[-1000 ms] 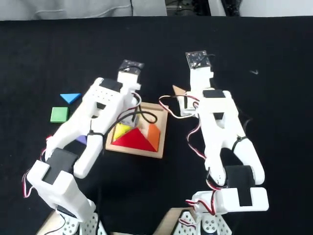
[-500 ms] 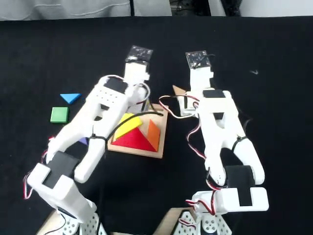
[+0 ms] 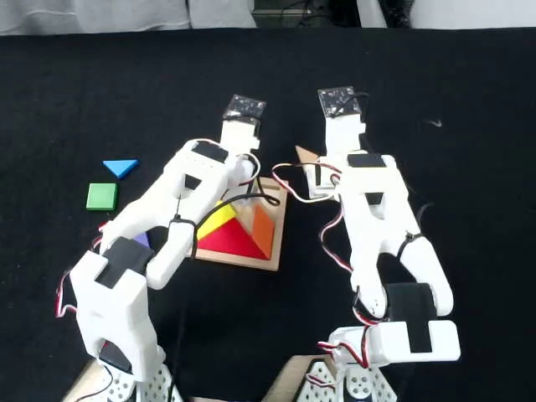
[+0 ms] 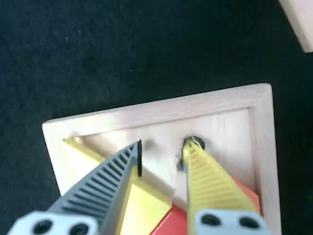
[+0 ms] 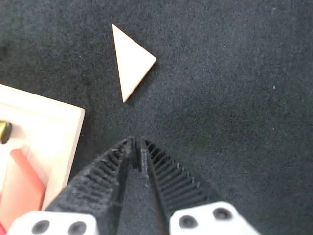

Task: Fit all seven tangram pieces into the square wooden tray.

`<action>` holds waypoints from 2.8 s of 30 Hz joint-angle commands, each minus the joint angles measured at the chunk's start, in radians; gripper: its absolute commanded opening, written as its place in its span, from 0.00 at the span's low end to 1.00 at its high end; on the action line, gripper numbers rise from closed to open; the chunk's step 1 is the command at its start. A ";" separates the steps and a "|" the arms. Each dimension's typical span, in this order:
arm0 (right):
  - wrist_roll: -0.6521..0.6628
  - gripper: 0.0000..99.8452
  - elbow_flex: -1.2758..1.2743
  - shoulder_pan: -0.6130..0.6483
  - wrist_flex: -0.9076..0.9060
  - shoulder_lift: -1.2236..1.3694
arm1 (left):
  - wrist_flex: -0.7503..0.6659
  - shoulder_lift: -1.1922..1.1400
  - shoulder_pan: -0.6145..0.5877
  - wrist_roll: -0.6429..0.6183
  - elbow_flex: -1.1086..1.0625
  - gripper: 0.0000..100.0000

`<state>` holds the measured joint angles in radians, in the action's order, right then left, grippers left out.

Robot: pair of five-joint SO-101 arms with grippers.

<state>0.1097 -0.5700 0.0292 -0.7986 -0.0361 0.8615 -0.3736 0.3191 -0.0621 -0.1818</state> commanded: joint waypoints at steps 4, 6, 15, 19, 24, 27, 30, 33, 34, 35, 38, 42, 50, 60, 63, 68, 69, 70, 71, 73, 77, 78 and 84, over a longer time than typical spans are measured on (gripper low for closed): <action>0.008 0.01 0.028 -0.017 0.018 -0.005 | 0.097 0.018 -0.045 0.071 0.061 0.16; 0.008 0.01 0.028 -0.017 0.018 -0.005 | 0.146 0.037 -0.047 0.078 0.068 0.16; 0.009 0.01 0.028 -0.015 0.017 -0.005 | 0.189 0.207 -0.143 0.075 0.059 0.16; 0.074 0.01 0.016 -0.009 0.008 -0.004 | 0.308 0.364 -0.275 0.077 0.050 0.16; 0.091 0.01 0.002 0.063 0.005 0.021 | 0.331 0.559 -0.530 0.141 -0.084 0.16; 0.092 0.01 0.028 0.104 0.000 0.088 | 0.281 0.624 -0.653 0.236 -0.229 0.16; 0.092 0.01 0.099 0.127 -0.057 0.154 | 0.198 0.651 -0.737 0.287 -0.351 0.16; 0.086 0.01 0.157 0.157 -0.107 0.209 | 0.120 0.657 -0.816 0.307 -0.429 0.16; 0.084 0.01 0.168 0.166 -0.115 0.220 | 0.101 0.657 -0.837 0.313 -0.444 0.16; 0.084 0.01 0.176 0.173 -0.115 0.231 | 0.081 0.657 -0.852 0.316 -0.455 0.16; 0.083 0.01 0.194 0.201 -0.115 0.236 | 0.005 0.657 -0.874 0.316 -0.493 0.16; 0.046 0.01 0.216 0.255 -0.117 0.242 | -0.040 0.655 -0.865 0.311 -0.515 0.16; 0.046 0.01 0.209 0.181 -0.133 0.151 | -0.051 0.603 -0.812 0.233 -0.456 0.17; 0.084 0.01 -0.016 0.068 0.032 -0.012 | 0.212 0.198 -0.711 0.195 0.015 0.26; 0.103 0.01 -0.016 0.071 0.048 0.012 | 0.330 0.120 -0.707 0.196 0.174 0.26; 0.106 0.01 0.015 0.068 0.043 0.059 | 0.330 0.044 -0.659 0.247 0.305 0.25; 0.106 0.01 0.019 0.068 0.040 0.065 | 0.308 0.032 -0.645 0.310 0.329 0.25; 0.106 0.01 0.022 0.068 0.040 0.071 | 0.275 0.018 -0.638 0.388 0.351 0.25; 0.106 0.01 0.022 0.068 0.040 0.074 | 0.241 0.003 -0.636 0.466 0.371 0.25; 0.106 0.01 0.022 0.068 0.040 0.077 | 0.192 -0.035 -0.639 0.575 0.412 0.25; 0.107 0.01 0.022 0.068 0.040 0.077 | 0.278 -0.097 -0.638 0.681 0.522 0.25; 0.107 0.01 0.022 0.068 0.040 0.077 | 0.310 -0.107 -0.639 0.706 0.555 0.25; 0.107 0.01 0.022 0.068 0.040 0.076 | 0.371 -0.216 -0.644 1.036 0.693 0.25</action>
<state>0.2064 -0.5946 0.1135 -0.7741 0.0499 1.2144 -0.5731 -0.3330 0.7910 0.4074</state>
